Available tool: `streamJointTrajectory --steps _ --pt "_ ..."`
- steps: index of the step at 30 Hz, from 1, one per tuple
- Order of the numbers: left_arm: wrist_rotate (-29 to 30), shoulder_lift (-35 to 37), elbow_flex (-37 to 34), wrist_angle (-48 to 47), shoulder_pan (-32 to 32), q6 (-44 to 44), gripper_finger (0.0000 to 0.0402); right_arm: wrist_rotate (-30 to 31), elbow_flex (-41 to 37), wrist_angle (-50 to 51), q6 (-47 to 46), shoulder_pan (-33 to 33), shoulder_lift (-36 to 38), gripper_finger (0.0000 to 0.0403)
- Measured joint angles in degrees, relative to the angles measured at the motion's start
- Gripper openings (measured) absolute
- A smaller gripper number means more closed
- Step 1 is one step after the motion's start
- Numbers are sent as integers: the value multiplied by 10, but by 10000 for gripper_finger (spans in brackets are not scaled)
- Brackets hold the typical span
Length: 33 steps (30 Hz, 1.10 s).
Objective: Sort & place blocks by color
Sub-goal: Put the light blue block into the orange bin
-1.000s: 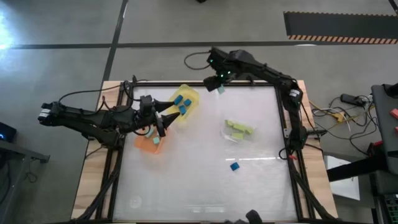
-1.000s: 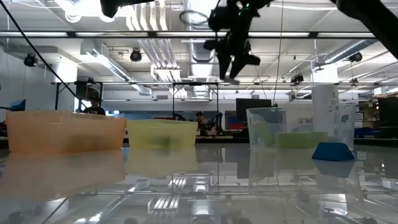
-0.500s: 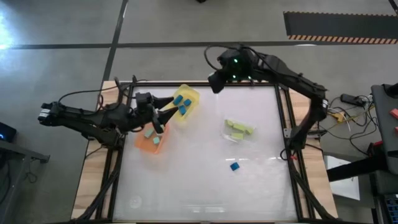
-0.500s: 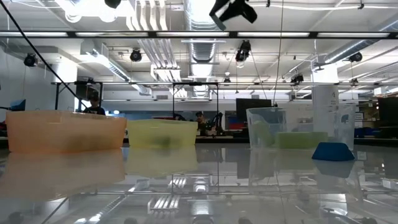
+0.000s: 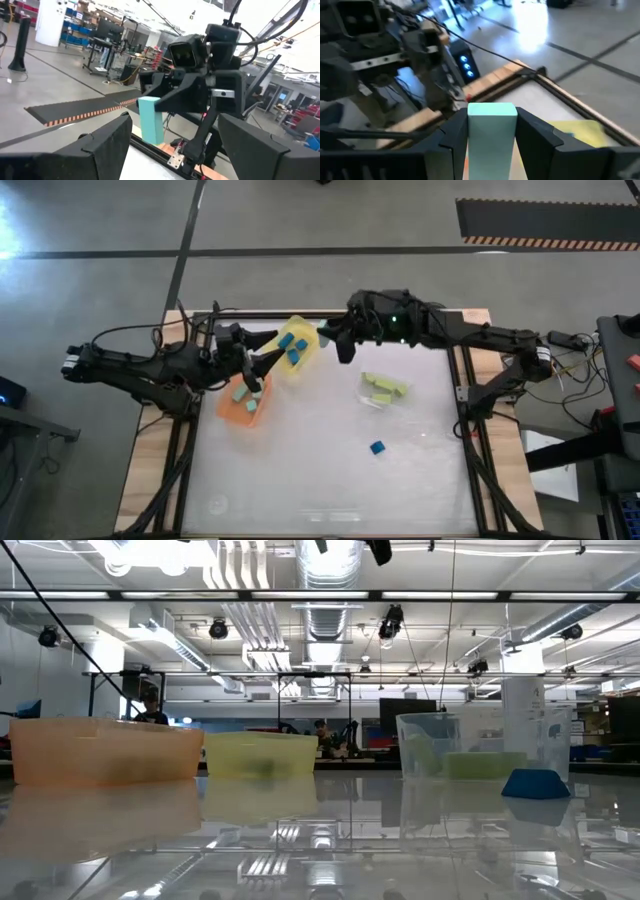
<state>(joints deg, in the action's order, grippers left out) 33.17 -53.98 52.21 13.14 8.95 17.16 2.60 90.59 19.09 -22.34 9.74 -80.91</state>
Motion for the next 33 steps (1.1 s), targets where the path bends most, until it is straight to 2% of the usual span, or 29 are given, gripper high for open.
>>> streamJointTrajectory --steps 8,13,17,20,26,33 --pt "-59 -24 -2 -2 0 15 279 -75 -89 -151 -51 -10 -4 130" --pt "-88 -41 -13 -1 0 67 279 -98 -104 -177 -38 -13 -6 130" --pt "-90 -45 -24 -1 0 94 279 -114 -105 -191 -41 -13 -6 130" --pt "-90 -44 -29 -1 -2 95 279 -143 -105 -216 -41 -13 -6 130" --pt "-97 -61 -30 11 -12 95 279 -150 -105 -248 -41 -17 -6 130" --pt "-148 -116 -30 112 -28 95 279 -152 -105 -250 -41 -20 -6 130"
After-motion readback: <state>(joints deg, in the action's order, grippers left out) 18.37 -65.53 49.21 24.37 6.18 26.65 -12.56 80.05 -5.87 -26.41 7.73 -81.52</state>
